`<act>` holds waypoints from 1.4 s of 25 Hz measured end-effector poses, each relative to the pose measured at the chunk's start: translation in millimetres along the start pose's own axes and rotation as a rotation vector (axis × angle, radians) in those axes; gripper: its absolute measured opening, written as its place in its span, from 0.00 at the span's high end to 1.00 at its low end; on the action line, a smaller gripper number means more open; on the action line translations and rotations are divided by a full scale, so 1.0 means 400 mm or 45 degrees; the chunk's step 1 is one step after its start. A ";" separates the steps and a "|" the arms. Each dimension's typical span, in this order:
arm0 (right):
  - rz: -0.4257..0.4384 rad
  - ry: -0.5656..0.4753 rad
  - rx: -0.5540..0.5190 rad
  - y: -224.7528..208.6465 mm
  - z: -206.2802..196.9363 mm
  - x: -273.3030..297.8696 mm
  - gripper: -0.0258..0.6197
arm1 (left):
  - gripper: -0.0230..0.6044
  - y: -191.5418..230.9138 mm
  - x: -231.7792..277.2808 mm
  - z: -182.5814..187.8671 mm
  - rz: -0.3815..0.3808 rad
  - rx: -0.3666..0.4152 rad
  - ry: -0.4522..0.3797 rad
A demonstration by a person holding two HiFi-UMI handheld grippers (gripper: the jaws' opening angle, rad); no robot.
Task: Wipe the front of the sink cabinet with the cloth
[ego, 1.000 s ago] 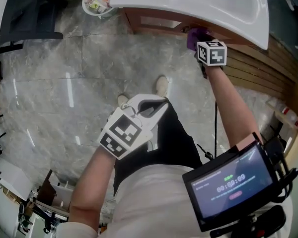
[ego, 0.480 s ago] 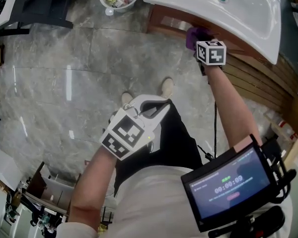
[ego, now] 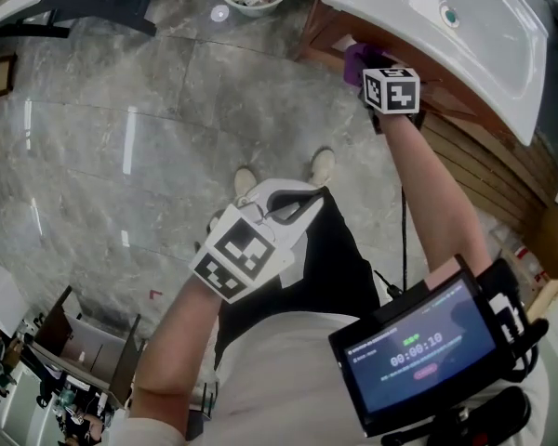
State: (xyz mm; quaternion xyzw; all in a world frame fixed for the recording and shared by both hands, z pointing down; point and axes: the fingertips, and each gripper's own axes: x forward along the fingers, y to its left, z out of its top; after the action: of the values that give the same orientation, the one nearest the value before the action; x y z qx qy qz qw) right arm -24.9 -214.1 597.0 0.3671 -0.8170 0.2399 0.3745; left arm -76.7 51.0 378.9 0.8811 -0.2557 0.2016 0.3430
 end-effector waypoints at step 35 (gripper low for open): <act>-0.019 -0.070 0.184 -0.026 -0.190 -0.220 0.87 | 0.95 -0.107 0.024 -0.046 -0.140 0.117 0.119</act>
State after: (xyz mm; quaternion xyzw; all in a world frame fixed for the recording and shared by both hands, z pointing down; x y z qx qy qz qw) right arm 55.8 -132.8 574.9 0.4055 -0.8048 0.2853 0.3263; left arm -47.3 88.2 375.1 0.8982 -0.1813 0.2349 0.3244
